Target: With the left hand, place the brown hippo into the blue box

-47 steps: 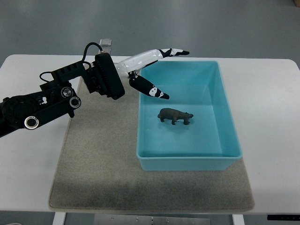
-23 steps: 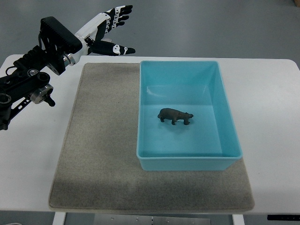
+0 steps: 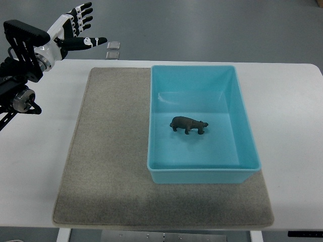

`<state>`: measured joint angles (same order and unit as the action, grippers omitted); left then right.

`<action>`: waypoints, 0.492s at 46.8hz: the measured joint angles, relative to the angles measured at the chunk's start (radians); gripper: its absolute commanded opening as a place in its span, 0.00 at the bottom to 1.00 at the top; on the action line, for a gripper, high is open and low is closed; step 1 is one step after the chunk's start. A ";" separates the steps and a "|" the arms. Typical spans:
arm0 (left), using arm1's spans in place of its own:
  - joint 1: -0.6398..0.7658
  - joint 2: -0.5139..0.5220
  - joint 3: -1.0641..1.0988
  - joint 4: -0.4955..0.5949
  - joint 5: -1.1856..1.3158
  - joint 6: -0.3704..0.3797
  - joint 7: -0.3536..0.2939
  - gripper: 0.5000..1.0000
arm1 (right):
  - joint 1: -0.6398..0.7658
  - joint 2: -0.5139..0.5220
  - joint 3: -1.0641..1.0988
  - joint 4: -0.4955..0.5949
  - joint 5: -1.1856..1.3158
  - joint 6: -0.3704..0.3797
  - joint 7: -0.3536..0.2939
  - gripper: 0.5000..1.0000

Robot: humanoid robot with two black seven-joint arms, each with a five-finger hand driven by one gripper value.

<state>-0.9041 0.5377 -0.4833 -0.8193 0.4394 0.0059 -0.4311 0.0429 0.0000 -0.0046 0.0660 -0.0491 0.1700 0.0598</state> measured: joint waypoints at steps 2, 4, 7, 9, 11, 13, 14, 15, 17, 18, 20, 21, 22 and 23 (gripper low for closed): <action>0.002 -0.002 0.000 0.013 -0.021 0.000 0.000 1.00 | 0.000 0.000 0.000 0.000 0.000 0.000 0.000 0.87; 0.004 -0.002 0.000 0.022 -0.052 0.000 0.000 1.00 | 0.000 0.000 0.000 0.000 0.000 0.000 0.000 0.87; 0.006 -0.002 0.000 0.028 -0.111 0.000 0.000 1.00 | 0.001 0.000 0.000 0.000 0.000 0.000 0.000 0.87; 0.007 -0.002 0.000 0.034 -0.145 0.000 0.000 1.00 | 0.000 0.000 0.000 0.000 0.000 0.000 0.000 0.87; 0.007 -0.002 0.000 0.044 -0.176 0.000 0.000 1.00 | 0.000 0.000 0.000 0.000 0.000 0.000 0.000 0.87; 0.007 -0.001 0.001 0.056 -0.195 0.000 0.000 1.00 | 0.001 0.000 0.000 0.000 0.000 0.000 0.000 0.87; 0.007 -0.001 0.001 0.062 -0.203 0.000 0.000 1.00 | 0.001 0.000 0.000 0.000 0.000 0.000 0.000 0.87; 0.007 -0.001 0.001 0.070 -0.210 0.000 0.000 1.00 | 0.000 0.000 0.000 0.000 0.000 0.000 0.000 0.87; 0.008 -0.001 0.001 0.081 -0.219 0.000 0.000 1.00 | 0.000 0.000 0.000 0.000 0.001 0.000 0.000 0.87; 0.009 -0.001 0.001 0.086 -0.224 0.000 0.000 1.00 | 0.000 0.000 0.000 0.000 0.001 0.000 0.000 0.87; 0.016 -0.002 0.001 0.090 -0.234 -0.001 0.000 1.00 | 0.000 0.000 0.000 0.000 0.001 0.000 0.000 0.87; 0.021 -0.003 0.001 0.090 -0.238 -0.002 0.000 1.00 | 0.000 0.000 0.000 0.000 0.001 -0.001 0.000 0.87; 0.026 -0.004 0.001 0.091 -0.243 -0.002 0.001 1.00 | 0.000 0.000 0.000 0.000 0.001 -0.001 0.000 0.87; 0.028 -0.004 0.001 0.091 -0.247 -0.003 0.001 1.00 | 0.000 0.000 0.000 0.000 0.001 -0.001 0.000 0.87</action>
<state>-0.8761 0.5338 -0.4824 -0.7286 0.1921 0.0024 -0.4299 0.0430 0.0000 -0.0046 0.0659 -0.0483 0.1694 0.0597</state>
